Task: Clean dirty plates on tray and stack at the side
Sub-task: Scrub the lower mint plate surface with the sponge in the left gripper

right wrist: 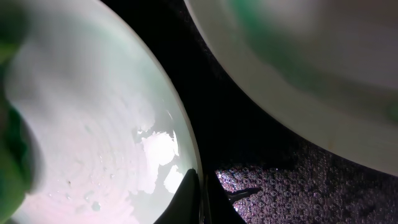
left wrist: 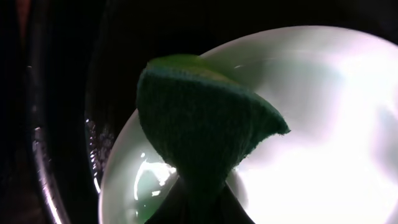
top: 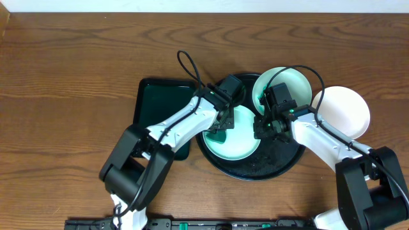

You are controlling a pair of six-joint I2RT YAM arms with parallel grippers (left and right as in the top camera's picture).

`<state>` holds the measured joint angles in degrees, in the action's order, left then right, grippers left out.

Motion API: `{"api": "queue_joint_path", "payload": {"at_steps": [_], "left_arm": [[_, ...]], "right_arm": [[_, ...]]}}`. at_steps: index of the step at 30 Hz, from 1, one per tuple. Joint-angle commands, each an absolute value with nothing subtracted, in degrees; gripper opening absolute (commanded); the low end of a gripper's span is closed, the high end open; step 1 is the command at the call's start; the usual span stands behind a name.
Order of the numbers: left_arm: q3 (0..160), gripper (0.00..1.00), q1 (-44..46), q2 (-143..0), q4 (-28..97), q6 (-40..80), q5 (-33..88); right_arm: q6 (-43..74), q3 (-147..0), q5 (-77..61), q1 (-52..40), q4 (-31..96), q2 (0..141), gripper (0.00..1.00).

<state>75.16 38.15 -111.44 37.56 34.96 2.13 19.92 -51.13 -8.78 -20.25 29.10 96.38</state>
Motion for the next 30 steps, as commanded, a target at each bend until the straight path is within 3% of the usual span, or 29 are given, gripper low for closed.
{"api": "queue_joint_path", "payload": {"at_steps": [1, 23, 25, 30], "left_arm": [[76.1, 0.07, 38.3, -113.5, 37.8, 35.9, 0.6], [76.0, 0.08, 38.6, -116.3, 40.5, 35.7, 3.9], [76.0, 0.13, 38.6, -116.3, 40.5, 35.7, 3.9], [76.0, 0.14, 38.6, -116.3, 40.5, 35.7, 3.9]], "right_arm": [[19.6, -51.5, -8.6, -20.1, 29.3, 95.7, 0.01], [17.7, -51.5, -8.6, -20.3, 29.2, 95.7, 0.01], [17.7, -51.5, -8.6, -20.3, 29.2, 95.7, 0.01], [17.7, -51.5, -8.6, -20.3, 29.2, 95.7, 0.01]]}}
